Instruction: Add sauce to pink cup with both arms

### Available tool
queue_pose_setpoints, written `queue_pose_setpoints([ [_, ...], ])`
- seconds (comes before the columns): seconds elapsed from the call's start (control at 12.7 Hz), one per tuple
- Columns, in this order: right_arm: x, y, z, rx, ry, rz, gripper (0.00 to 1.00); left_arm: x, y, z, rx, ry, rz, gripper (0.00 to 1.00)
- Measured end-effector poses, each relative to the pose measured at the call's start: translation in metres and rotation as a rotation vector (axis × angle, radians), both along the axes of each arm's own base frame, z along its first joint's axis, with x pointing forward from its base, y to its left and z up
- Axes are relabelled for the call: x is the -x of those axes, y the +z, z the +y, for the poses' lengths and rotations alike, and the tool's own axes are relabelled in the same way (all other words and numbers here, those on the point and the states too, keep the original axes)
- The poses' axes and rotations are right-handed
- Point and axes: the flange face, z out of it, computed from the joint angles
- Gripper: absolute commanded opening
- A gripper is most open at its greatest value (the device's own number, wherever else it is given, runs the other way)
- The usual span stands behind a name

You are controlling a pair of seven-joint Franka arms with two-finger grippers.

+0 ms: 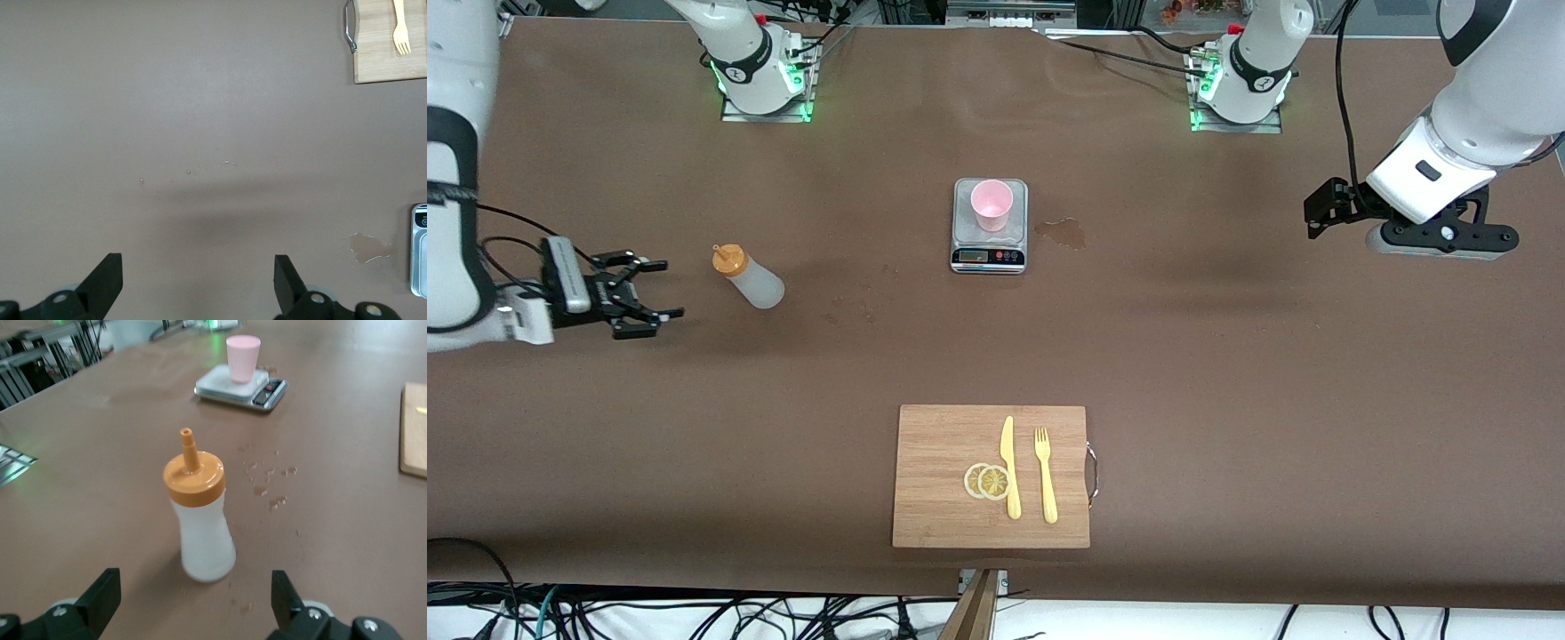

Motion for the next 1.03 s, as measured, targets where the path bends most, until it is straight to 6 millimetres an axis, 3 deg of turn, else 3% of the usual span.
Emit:
queue_pose_setpoints([
  [0.24,-0.002,0.078,-0.004,0.219,-0.126,0.008,1.00,0.000,0.000,0.000,0.000,0.000,0.000,1.00],
  [0.47,-0.001,0.145,0.022,0.451,-0.311,0.063,1.00,0.000,0.000,0.000,0.000,0.000,0.000,1.00],
  [0.71,0.009,0.194,0.049,0.635,-0.541,0.135,1.00,0.000,0.000,0.000,0.000,0.001,0.001,1.00],
  [1.03,0.027,0.241,0.069,0.792,-0.900,0.234,1.00,0.001,0.000,0.001,-0.001,0.002,0.009,1.00],
])
